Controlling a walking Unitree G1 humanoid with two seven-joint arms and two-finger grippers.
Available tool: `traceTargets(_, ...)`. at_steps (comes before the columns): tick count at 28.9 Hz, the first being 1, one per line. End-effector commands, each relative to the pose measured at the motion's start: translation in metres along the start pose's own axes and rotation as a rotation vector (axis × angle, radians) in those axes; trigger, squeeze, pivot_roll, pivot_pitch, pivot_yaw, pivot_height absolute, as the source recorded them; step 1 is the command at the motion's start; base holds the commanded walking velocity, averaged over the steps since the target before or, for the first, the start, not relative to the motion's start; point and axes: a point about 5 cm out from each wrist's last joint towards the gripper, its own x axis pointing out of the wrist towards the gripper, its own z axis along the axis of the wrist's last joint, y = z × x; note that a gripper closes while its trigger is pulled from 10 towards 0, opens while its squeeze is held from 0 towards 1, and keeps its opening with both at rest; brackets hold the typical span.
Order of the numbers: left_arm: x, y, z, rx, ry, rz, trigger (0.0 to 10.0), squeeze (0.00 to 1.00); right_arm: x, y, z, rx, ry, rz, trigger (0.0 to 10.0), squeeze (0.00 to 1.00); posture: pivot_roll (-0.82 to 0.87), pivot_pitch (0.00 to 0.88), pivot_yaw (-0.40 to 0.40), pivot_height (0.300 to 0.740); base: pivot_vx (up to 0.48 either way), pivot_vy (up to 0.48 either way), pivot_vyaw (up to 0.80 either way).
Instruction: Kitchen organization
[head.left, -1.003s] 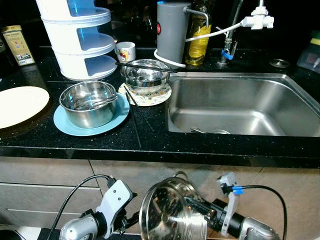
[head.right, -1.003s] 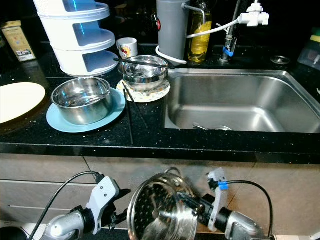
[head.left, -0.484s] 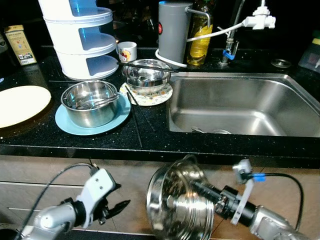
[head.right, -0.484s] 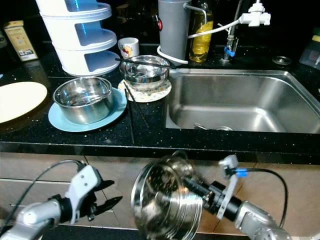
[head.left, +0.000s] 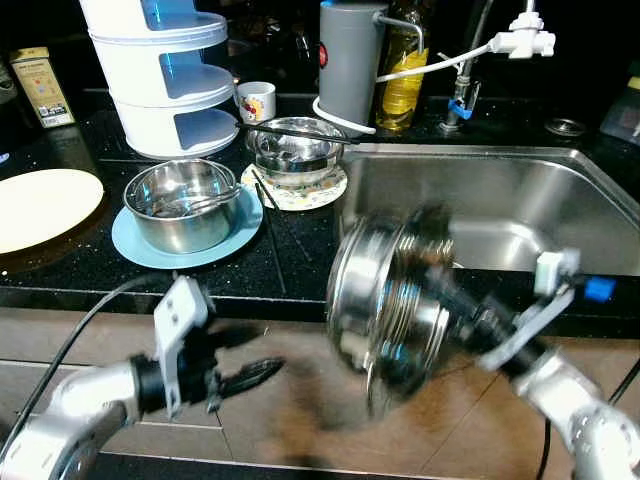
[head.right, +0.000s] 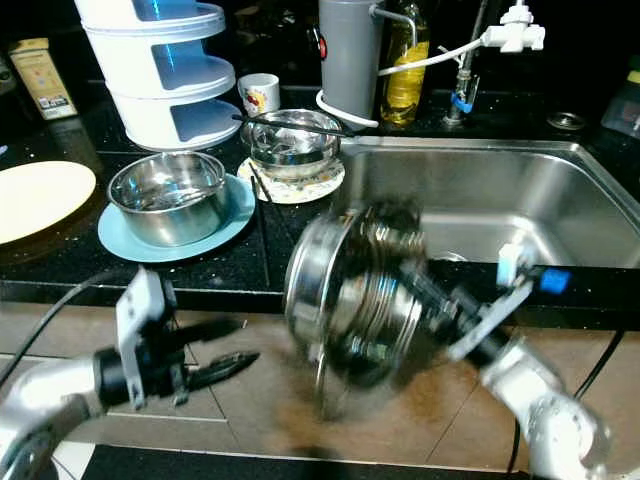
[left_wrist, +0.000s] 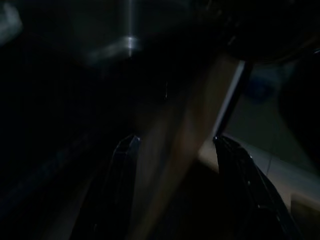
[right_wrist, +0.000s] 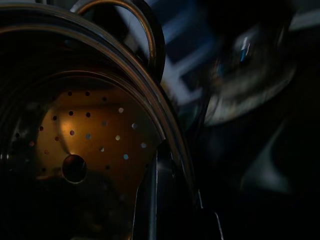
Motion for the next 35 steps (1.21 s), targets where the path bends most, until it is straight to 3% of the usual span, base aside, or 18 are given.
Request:
traceTargets(1,0.002,0.0,0.006,-0.029,-0.036,0.004,10.0,0.0,-0.002,-0.005,0.005,-0.017,-0.037,-0.059,10.0,0.0,-0.09,0.136,-0.028,0.74,0.0,0.0,0.0)
traceTargets(3,0.004,0.001,0.011,-0.029,-0.056,0.008,10.0,0.0,-0.001,-0.008,0.007,-0.044,-0.039,-0.094,10.0,0.0,-0.09,0.135,-0.027,0.74,0.0,0.0,0.0)
traceTargets(6,0.019,0.012,0.029,0.068,-0.105,0.09,10.0,0.0,0.006,-0.03,0.015,-0.182,-0.022,-0.337,10.0,0.0,-0.09,0.137,-0.028,0.74,0.0,0.0,0.0)
traceTargets(7,0.019,0.012,0.029,0.068,-0.105,0.09,10.0,0.0,0.006,-0.03,0.015,-0.182,-0.022,-0.337,10.0,0.0,-0.09,0.137,-0.028,0.74,0.0,0.0,0.0)
traceTargets(9,0.031,0.02,0.035,0.139,-0.094,0.169,10.0,0.0,0.007,-0.044,0.02,-0.304,-0.006,-0.508,10.0,0.0,-0.08,0.137,-0.027,0.74,0.0,0.0,0.0)
traceTargets(14,0.049,0.031,0.037,0.201,-0.067,0.3,10.0,0.0,0.007,-0.054,0.033,-0.555,0.015,-0.697,10.0,0.0,-0.08,0.139,-0.025,0.74,0.0,0.0,0.0)
traceTargets(23,0.064,0.03,0.041,0.19,-0.1,0.317,10.0,0.0,0.016,-0.046,0.059,-0.599,-0.153,-0.767,10.0,0.0,-0.09,0.146,-0.016,0.74,0.0,0.0,0.0)
traceTargets(29,0.07,0.033,0.039,0.193,-0.079,0.353,10.0,0.0,0.022,-0.05,0.054,-0.643,-0.082,-0.812,10.0,0.0,-0.09,0.15,-0.014,0.74,0.0,0.0,0.0)
traceTargets(35,0.073,0.035,0.043,0.221,-0.092,0.383,10.0,0.0,0.024,-0.049,0.052,-0.675,-0.104,-0.847,10.0,0.0,-0.08,0.152,-0.014,0.74,0.0,0.0,0.0)
